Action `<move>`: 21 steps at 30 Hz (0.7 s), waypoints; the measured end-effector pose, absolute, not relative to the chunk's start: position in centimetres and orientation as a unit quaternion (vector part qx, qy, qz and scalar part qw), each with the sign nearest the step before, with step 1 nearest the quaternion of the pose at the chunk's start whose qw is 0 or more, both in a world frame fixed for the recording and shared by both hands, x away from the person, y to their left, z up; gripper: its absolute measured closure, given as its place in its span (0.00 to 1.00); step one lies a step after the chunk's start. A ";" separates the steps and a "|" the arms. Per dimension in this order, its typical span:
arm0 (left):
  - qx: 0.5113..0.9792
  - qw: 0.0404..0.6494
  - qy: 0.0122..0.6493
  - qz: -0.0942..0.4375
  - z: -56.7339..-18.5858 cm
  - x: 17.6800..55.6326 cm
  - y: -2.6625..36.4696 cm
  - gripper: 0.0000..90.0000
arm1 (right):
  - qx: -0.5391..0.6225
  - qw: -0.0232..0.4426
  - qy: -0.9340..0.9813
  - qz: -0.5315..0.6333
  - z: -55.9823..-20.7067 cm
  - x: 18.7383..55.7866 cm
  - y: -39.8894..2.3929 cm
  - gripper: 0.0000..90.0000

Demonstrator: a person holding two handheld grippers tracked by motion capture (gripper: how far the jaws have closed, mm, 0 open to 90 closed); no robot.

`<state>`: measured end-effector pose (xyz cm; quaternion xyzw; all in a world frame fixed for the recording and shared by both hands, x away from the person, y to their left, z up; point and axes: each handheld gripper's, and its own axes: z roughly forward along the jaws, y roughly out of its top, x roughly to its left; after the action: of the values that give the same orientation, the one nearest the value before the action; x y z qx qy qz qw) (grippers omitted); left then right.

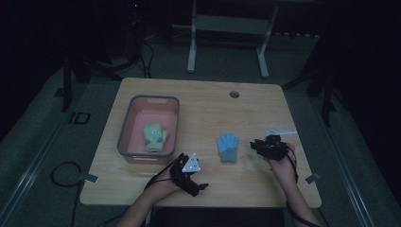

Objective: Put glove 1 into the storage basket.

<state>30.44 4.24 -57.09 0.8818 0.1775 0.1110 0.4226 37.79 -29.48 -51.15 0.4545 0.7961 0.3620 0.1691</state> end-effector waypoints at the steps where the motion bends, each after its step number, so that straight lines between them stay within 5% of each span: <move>1: 0.882 0.423 0.177 0.110 -57.1 30.4 4.2 0.03 | 0.449 0.165 0.800 0.362 -51.2 37.8 -30.3 0.77; 21: 0.884 0.419 0.173 0.113 -57.1 30.4 4.2 0.03 | 0.410 0.168 0.850 0.286 -53.3 39.0 -39.5 0.64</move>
<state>30.41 4.16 -57.09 0.8839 0.1729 0.1133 0.4195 38.99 -39.46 -53.31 0.4101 0.8497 0.2855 0.1679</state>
